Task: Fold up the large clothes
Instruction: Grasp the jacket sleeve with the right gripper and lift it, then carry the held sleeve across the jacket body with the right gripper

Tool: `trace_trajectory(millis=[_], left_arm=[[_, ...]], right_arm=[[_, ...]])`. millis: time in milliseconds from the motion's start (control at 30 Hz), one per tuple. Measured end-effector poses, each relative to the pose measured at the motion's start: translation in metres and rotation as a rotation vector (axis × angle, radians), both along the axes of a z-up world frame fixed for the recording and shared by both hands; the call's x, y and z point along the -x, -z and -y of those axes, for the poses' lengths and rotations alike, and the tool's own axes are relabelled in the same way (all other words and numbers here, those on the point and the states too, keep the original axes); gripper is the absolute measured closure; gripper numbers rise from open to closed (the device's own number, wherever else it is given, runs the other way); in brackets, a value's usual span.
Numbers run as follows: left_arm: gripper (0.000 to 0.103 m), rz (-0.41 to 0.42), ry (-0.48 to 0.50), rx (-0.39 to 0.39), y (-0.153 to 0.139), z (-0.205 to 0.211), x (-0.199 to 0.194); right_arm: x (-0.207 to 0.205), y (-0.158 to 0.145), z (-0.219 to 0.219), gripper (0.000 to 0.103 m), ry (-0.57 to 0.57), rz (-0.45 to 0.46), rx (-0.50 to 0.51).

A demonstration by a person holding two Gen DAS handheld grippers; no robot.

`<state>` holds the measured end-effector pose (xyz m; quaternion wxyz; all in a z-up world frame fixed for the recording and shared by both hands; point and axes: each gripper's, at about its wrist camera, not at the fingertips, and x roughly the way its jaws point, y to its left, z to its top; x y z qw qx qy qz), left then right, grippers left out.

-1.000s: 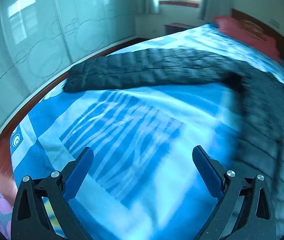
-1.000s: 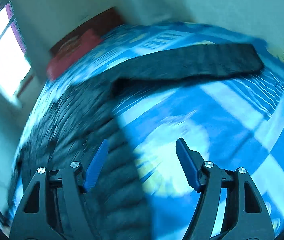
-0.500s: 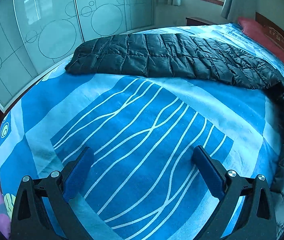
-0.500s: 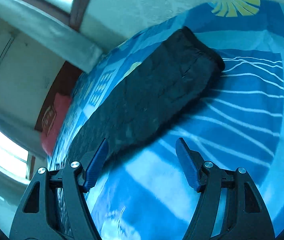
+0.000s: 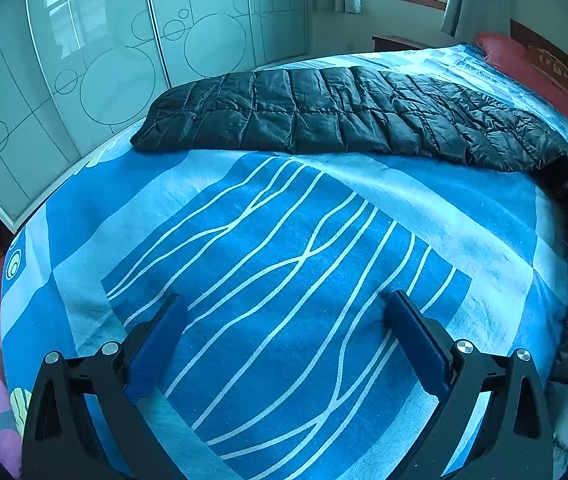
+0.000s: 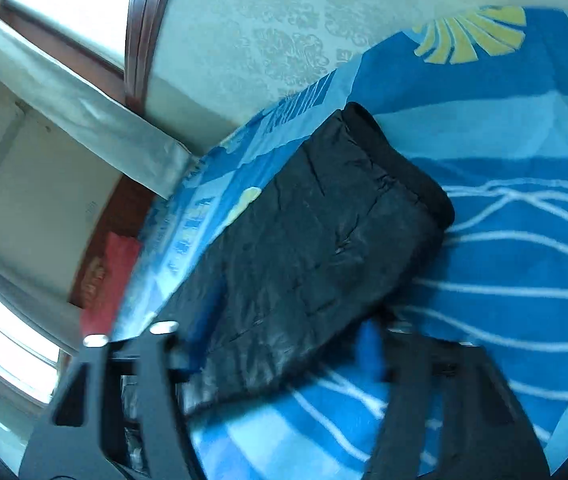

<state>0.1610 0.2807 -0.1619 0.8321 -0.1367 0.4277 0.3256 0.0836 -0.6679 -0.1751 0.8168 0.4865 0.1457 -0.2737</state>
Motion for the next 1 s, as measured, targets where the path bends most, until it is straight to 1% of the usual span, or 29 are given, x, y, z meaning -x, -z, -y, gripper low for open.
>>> trace_trajectory(millis=[33,67,100,233,300,367,500,567,600,800,967,1000], left_arm=[[0.004,0.0,-0.001,-0.001,0.001,0.0,0.0],[0.004,0.0,-0.001,-0.002,0.001,0.001,0.0],[0.004,0.0,-0.001,-0.003,0.001,0.001,0.0],[0.004,0.0,-0.001,-0.004,0.001,0.001,0.0],[0.004,-0.001,-0.001,-0.005,0.001,0.001,-0.001],[0.004,-0.002,-0.002,-0.008,0.002,0.001,-0.001],[0.004,0.0,-0.003,-0.009,0.003,0.001,-0.001],[0.004,0.001,-0.003,-0.009,0.003,0.002,-0.001],[0.004,0.001,-0.003,-0.009,0.003,0.002,-0.001],[0.004,0.008,-0.003,-0.01,0.004,0.0,0.0],[0.004,0.018,-0.003,-0.006,0.005,0.0,0.002],[0.004,0.02,-0.003,-0.006,0.005,-0.001,0.002]], right_arm=[[-0.001,0.004,0.004,0.089,-0.011,0.015,-0.028],[0.0,0.005,0.006,0.092,-0.007,0.025,-0.044],[0.003,0.003,0.003,0.094,-0.004,0.022,-0.037],[-0.009,-0.028,-0.021,0.096,-0.039,0.01,0.087],[-0.023,-0.053,-0.046,0.096,-0.092,0.009,0.176],[-0.036,-0.071,-0.067,0.096,-0.138,0.011,0.237],[-0.078,-0.11,-0.131,0.096,-0.272,0.0,0.386],[-0.098,-0.121,-0.16,0.096,-0.328,-0.016,0.438],[-0.113,-0.127,-0.184,0.096,-0.373,-0.031,0.475],[-0.175,-0.134,-0.294,0.096,-0.569,-0.093,0.59],[-0.216,-0.125,-0.398,0.096,-0.729,-0.15,0.671],[-0.22,-0.122,-0.413,0.096,-0.751,-0.156,0.679]])
